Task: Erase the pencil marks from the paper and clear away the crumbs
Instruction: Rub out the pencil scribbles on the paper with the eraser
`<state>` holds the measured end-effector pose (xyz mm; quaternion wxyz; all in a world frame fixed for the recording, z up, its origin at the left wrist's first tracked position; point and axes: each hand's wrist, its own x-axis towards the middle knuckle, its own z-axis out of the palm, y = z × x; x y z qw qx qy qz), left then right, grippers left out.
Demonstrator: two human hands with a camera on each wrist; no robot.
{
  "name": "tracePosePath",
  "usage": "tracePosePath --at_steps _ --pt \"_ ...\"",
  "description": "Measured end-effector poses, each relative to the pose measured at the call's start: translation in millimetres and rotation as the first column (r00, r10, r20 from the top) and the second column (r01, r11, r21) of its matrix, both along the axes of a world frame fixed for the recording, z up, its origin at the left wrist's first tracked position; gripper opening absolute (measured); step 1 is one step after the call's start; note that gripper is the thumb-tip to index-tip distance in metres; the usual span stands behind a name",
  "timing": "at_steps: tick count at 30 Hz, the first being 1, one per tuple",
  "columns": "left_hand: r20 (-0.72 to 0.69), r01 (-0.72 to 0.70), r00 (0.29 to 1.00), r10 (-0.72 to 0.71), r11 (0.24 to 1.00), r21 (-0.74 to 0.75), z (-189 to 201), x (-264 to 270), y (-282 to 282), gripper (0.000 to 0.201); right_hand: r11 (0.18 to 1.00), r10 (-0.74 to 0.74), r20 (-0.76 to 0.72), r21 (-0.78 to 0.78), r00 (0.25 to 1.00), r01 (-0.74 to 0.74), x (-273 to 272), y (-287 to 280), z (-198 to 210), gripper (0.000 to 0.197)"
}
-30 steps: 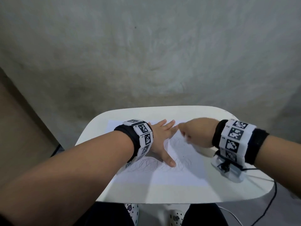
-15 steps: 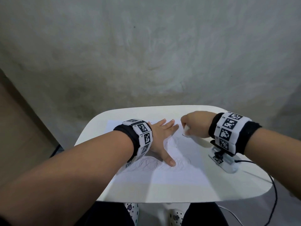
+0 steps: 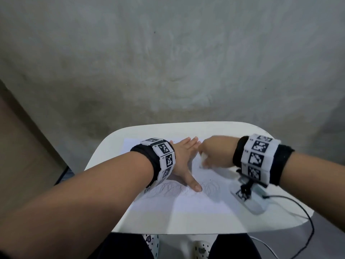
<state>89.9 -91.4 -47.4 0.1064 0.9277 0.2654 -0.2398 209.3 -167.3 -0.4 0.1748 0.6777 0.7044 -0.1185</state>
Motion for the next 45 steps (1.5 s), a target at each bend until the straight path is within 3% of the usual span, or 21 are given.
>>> tracePosePath --at_steps 3,5,7,11,17,21,25,28,33,37,39,41,42,45 --pt "-0.018 0.005 1.000 -0.005 1.000 0.006 -1.1 0.1 1.9 0.142 0.994 -0.077 0.117 0.086 0.990 0.067 10.2 12.0 1.7 0.009" --pt "0.009 -0.006 1.000 0.006 1.000 -0.019 -0.9 0.9 1.2 0.142 1.000 0.006 0.155 0.024 0.988 -0.010 -7.6 7.4 -3.4 0.020" --pt "0.025 -0.012 1.000 0.013 0.999 -0.036 -0.4 1.5 1.0 0.140 0.997 0.075 0.089 -0.024 0.993 -0.073 -16.2 0.6 -8.6 0.031" --pt "-0.012 0.011 1.000 -0.011 1.000 0.006 -0.8 -0.1 1.9 0.141 0.993 -0.100 0.121 0.074 0.988 0.092 14.2 16.8 1.6 0.024" --pt "-0.069 0.009 0.998 -0.008 1.000 0.015 5.7 -12.4 8.8 0.137 0.991 -0.133 0.148 0.016 0.980 0.132 14.2 18.8 -0.3 0.027" --pt "-0.046 -0.022 0.999 0.021 1.000 -0.020 2.2 -23.7 10.8 0.137 0.997 -0.050 0.195 -0.041 0.980 0.059 2.1 10.9 -4.7 0.022" --pt "-0.037 -0.019 0.999 0.019 1.000 -0.012 1.6 -22.4 9.3 0.137 0.991 0.112 0.095 -0.083 0.989 -0.104 -25.2 -8.8 -9.7 0.008" --pt "-0.064 -0.015 0.998 0.014 1.000 -0.010 1.4 -22.8 10.8 0.137 1.000 -0.026 0.075 -0.002 0.997 0.027 -2.9 9.1 0.3 0.019" --pt "-0.022 -0.031 0.999 0.031 0.999 -0.011 1.7 -22.5 8.4 0.137 0.991 0.128 0.152 -0.063 0.980 -0.120 -27.2 2.9 -8.4 0.006" --pt "-0.065 -0.021 0.998 0.021 1.000 0.001 3.6 -22.2 7.6 0.136 0.999 -0.044 0.084 0.017 0.995 0.043 -0.1 14.8 2.3 0.015" --pt "-0.060 -0.031 0.998 0.031 0.999 -0.009 5.0 -22.0 6.5 0.135 0.999 -0.028 0.143 0.026 0.989 0.024 -5.5 14.5 0.6 0.014" --pt "-0.038 -0.048 0.998 0.047 0.999 -0.018 5.9 -21.9 5.6 0.136 0.994 0.107 0.128 -0.012 0.986 -0.107 -22.7 5.1 -7.7 0.004" --pt "-0.032 -0.053 0.998 0.053 0.998 -0.021 5.9 -21.8 5.9 0.137 0.990 0.138 0.108 -0.033 0.985 -0.135 -27.0 1.4 -8.6 0.011" --pt "-0.055 -0.032 0.998 0.032 0.999 -0.013 5.5 -21.6 6.6 0.137 1.000 0.000 0.107 0.017 0.994 -0.001 -7.9 15.8 5.0 0.009"
